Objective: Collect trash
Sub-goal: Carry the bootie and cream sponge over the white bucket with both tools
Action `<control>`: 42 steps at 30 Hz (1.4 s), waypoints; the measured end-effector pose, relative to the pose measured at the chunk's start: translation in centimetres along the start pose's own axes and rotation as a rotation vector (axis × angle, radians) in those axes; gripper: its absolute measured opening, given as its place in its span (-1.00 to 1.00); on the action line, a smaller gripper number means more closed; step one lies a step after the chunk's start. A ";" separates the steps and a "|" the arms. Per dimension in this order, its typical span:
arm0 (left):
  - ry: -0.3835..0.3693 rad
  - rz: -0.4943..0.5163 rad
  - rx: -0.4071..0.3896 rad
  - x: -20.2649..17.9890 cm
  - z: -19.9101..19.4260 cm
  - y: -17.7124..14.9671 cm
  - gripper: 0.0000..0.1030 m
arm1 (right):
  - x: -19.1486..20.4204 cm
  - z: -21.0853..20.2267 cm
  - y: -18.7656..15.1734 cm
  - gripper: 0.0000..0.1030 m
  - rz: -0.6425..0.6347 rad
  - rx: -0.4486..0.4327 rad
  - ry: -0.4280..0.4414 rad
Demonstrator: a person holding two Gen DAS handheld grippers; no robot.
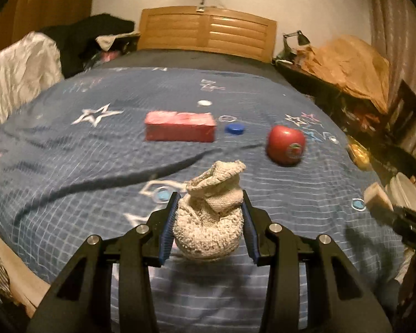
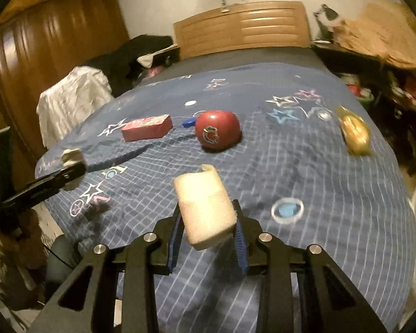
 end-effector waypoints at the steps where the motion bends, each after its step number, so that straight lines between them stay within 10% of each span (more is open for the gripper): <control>1: 0.002 0.003 0.003 -0.6 0.0 0.0 -0.22 | 0.1 -0.4 -0.4 -0.34 0.005 -0.007 -0.006; 22: 0.135 0.083 -0.052 -5.2 -2.7 -0.2 -0.22 | 1.9 -5.0 -2.5 -0.34 0.004 -0.118 -0.037; 42: -0.026 0.201 -0.220 -18.6 -4.7 7.2 -0.21 | -7.8 -17.8 1.5 -0.33 0.106 -0.360 -0.326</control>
Point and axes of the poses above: each gripper's, at about its wrist camera, not at the fingertips, and z roughly the way its jaws point, x to its left, y to its top, the point moved 2 cm from there along z, roughly the way its jaws point, and after that the axes turned 2 degrees about y, right-handed, at the moved point
